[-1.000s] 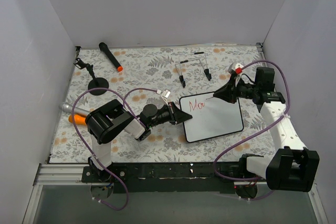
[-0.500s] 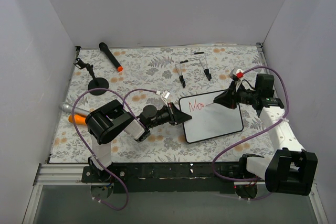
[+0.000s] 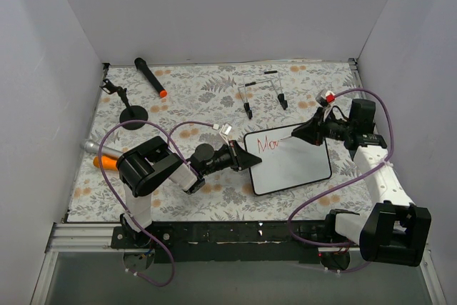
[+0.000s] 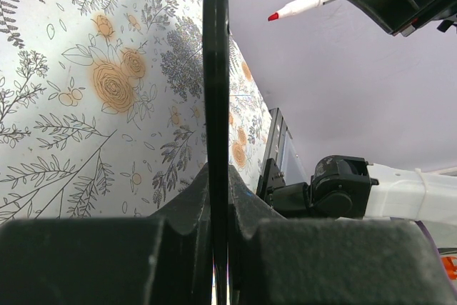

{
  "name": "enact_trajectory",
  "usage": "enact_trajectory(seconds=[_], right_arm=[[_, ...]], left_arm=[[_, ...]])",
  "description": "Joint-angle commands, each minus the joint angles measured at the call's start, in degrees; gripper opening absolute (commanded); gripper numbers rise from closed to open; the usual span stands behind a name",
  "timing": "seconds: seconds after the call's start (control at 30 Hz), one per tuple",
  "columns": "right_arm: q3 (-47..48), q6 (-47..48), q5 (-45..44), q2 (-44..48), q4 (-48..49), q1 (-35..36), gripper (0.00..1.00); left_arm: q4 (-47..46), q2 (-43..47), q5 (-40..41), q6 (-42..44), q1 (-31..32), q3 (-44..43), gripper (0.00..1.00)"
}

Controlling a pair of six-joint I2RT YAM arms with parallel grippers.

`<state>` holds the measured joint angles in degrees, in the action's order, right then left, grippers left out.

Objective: Write a sentence on the whiteboard

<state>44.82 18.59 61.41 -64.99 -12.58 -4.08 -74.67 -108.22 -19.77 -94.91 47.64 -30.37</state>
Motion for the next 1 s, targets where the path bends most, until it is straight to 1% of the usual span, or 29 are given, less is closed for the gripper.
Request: enact_trajectory(seconds=[0.0,0.2,0.97], right_arm=[[-1.22,-2.42,0.29,-1.01,3.18,-0.23,0.01],[0.0,-0.31,-2.17,-3.21,0.89,0.38,0.01],[-0.08,0.83,-5.59,-5.32,1.15,1.53,0.01]], left_arm=[[-4.52,2.84,1.49,1.93,0.7,-0.57,0.0],[-4.34,3.02,1.49,2.01,0.79,-0.57,0.0],[-4.25,2.67,1.22,2.54,1.23,-0.92,0.0]])
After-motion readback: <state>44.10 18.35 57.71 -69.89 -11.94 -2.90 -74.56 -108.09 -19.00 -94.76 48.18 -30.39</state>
